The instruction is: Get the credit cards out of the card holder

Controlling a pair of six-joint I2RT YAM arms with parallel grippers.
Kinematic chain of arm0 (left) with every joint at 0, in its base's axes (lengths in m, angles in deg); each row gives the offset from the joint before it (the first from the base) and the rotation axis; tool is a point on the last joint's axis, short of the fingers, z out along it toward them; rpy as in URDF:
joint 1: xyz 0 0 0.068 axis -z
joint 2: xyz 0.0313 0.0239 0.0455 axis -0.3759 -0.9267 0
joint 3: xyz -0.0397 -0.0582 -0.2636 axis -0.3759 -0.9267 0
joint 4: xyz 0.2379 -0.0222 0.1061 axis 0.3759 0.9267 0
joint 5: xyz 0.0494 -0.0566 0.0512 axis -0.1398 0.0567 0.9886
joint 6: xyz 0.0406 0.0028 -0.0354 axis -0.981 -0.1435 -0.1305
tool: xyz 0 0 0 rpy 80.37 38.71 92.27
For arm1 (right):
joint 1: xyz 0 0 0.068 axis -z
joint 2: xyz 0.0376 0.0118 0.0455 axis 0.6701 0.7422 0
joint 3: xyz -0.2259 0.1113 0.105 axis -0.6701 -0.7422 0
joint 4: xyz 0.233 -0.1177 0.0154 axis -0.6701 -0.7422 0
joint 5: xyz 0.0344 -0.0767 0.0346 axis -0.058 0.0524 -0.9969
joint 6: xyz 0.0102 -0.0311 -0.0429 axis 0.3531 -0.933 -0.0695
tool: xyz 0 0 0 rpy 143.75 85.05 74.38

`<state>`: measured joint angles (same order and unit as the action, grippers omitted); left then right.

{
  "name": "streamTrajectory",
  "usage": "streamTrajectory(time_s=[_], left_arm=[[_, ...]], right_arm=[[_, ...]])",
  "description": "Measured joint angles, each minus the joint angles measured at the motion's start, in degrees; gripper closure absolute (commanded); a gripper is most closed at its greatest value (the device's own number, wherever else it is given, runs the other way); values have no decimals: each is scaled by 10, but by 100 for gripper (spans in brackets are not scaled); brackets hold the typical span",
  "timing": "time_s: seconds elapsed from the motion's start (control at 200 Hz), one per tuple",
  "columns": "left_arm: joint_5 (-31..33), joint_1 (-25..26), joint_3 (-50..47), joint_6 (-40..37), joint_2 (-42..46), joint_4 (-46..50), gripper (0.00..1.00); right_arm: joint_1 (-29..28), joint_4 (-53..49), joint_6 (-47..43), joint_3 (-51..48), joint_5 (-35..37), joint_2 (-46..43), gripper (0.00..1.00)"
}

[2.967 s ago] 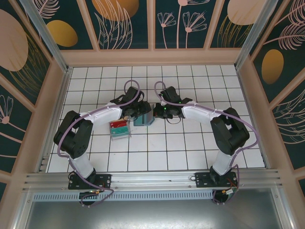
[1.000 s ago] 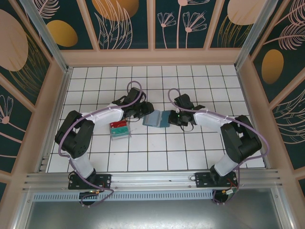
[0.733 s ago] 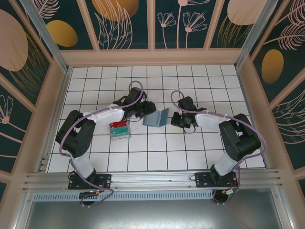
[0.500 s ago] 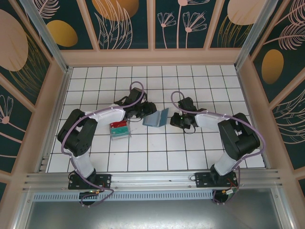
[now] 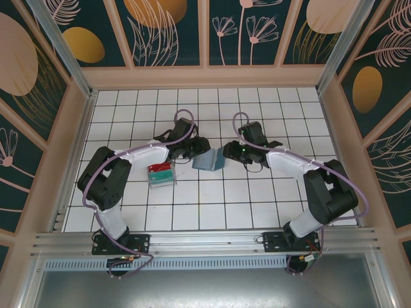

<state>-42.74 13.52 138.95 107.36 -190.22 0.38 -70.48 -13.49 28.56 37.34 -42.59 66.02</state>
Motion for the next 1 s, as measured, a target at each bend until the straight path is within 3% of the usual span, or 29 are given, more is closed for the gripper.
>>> streamTrajectory(time_s=[0.16, 0.28, 1.001], left_arm=[[0, 0, 0, 0, 0, 0, 58], [-2, 0, 0, 0, -1, -1, 58], [26, 0, 0, -2, -48, 17, 60]], right_arm=[[-1, -3, -14, 10, 0, 45, 89], [2, -11, -31, 19, 5, 70, 100], [9, -1, -47, 20, 8, 97, 100]])
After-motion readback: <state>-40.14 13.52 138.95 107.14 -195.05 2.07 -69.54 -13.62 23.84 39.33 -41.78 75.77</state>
